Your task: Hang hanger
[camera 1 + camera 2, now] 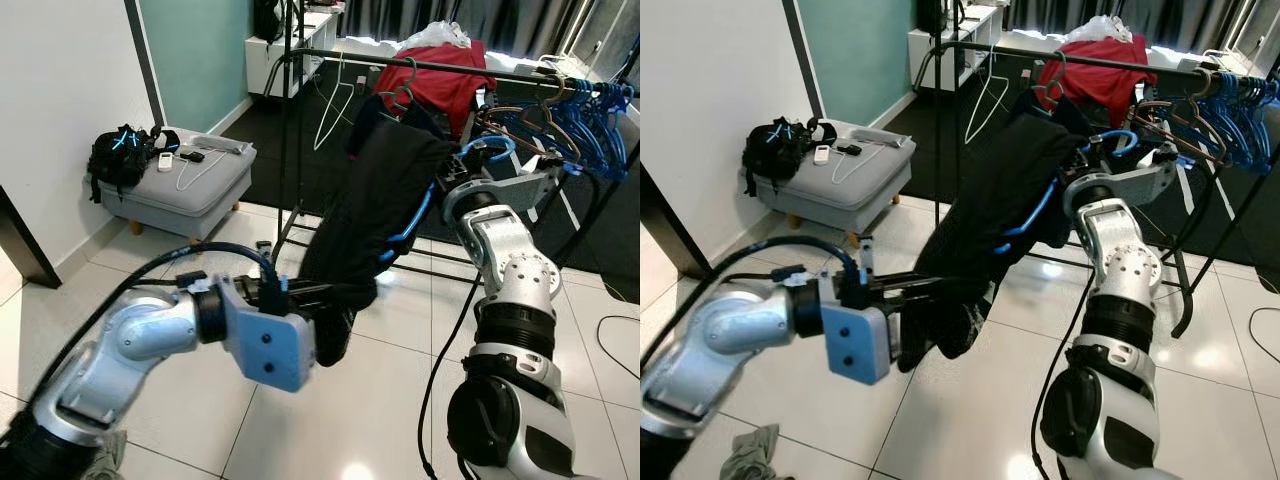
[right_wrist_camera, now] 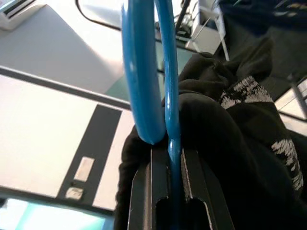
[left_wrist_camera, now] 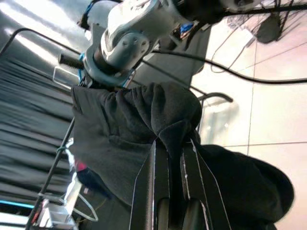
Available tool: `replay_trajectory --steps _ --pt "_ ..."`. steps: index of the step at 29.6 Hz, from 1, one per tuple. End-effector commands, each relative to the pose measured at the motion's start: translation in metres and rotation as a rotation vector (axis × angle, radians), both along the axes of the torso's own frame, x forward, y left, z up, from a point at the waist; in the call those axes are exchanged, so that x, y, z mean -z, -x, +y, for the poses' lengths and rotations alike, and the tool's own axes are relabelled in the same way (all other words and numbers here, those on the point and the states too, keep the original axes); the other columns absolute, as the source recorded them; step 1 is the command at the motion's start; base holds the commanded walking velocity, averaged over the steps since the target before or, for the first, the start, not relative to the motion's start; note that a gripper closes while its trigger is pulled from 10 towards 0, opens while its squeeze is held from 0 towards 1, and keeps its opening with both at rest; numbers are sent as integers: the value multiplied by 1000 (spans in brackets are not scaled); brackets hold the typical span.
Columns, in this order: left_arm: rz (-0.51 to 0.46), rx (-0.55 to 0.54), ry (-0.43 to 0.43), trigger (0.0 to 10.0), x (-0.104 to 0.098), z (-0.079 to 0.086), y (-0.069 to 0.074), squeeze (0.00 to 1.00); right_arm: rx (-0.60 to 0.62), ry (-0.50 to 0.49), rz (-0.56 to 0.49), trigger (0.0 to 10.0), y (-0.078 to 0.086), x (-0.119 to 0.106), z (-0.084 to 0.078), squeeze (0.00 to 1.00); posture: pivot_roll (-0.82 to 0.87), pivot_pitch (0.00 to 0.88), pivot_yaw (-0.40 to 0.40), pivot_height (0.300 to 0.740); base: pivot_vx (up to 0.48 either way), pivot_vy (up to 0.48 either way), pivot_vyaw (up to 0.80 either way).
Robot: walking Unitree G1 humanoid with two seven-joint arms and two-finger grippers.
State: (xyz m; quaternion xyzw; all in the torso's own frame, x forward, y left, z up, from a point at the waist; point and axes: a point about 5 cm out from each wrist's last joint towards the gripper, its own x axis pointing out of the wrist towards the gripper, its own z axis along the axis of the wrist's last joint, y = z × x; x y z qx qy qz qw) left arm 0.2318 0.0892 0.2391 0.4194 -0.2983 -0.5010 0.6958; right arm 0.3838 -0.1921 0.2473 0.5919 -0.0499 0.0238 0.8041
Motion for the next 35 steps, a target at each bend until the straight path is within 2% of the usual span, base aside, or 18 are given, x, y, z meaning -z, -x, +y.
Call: replay_trajectory --steps 1,2,5,6,7,9,11,13,14,15,16,19,23,24,25,31,32,35 --pt "4 62 32 10000 -2 -13 10 0 93 96 3 10000 0 -7 -9 0 6 0 -64 740 0 0 0" --pt "8 79 55 10000 -4 -19 12 0 99 203 31 10000 -1 -5 -5 0 6 0 -64 740 0 0 0" --pt "10 88 68 10000 -5 -22 13 0 99 272 48 10000 -1 -3 -2 0 6 0 -64 740 0 0 0" --pt "12 98 92 10000 -7 -27 13 0 77 374 82 10000 -1 3 7 0 4 0 -63 740 0 0 0" --pt "12 98 92 10000 -7 -27 13 0 77 374 82 10000 -1 3 7 0 4 0 -63 740 0 0 0" --pt "10 110 112 10000 -9 -32 13 0 37 465 100 10000 -1 9 19 0 4 0 -63 740 0 0 0" --pt "4 126 165 10000 -16 -46 10 0 -145 648 68 10000 8 19 62 0 -2 0 -61 740 0 0 0" --pt "4 126 165 10000 -16 -46 10 0 -145 648 68 10000 8 19 62 0 -2 0 -61 740 0 0 0" --pt "6 107 183 10000 -18 -51 6 0 -231 694 29 10000 14 19 79 0 -4 0 -60 740 0 0 0" --pt "6 107 183 10000 -18 -51 6 0 -231 694 29 10000 14 19 79 0 -4 0 -60 740 0 0 0" --pt "13 57 171 10000 -16 -53 -1 0 -315 751 -20 10000 20 18 94 0 -7 0 -58 740 0 0 0" --pt "13 57 171 10000 -16 -53 -1 0 -315 751 -20 10000 20 18 94 0 -7 0 -58 740 0 0 0" --pt "69 -77 129 10000 -6 -48 -16 0 -472 865 -113 10000 32 21 115 0 -6 0 -59 740 0 0 0" --pt "69 -77 129 10000 -6 -48 -16 0 -472 865 -113 10000 32 21 115 0 -6 0 -59 740 0 0 0" --pt "79 -93 110 10000 -2 -47 -17 0 -495 743 -136 10000 33 13 117 0 -4 0 -58 740 0 0 0" --pt "108 -123 73 10000 5 -44 -19 0 -508 729 -159 10000 34 9 116 0 -10 0 -54 740 0 0 0" --pt "127 -144 58 10000 10 -42 -21 0 -544 847 -138 10000 34 18 116 0 -11 0 -54 740 0 0 0" --pt "159 -187 21 10000 20 -36 -24 0 -575 903 -96 10000 36 29 113 0 -6 0 -56 740 0 0 0"
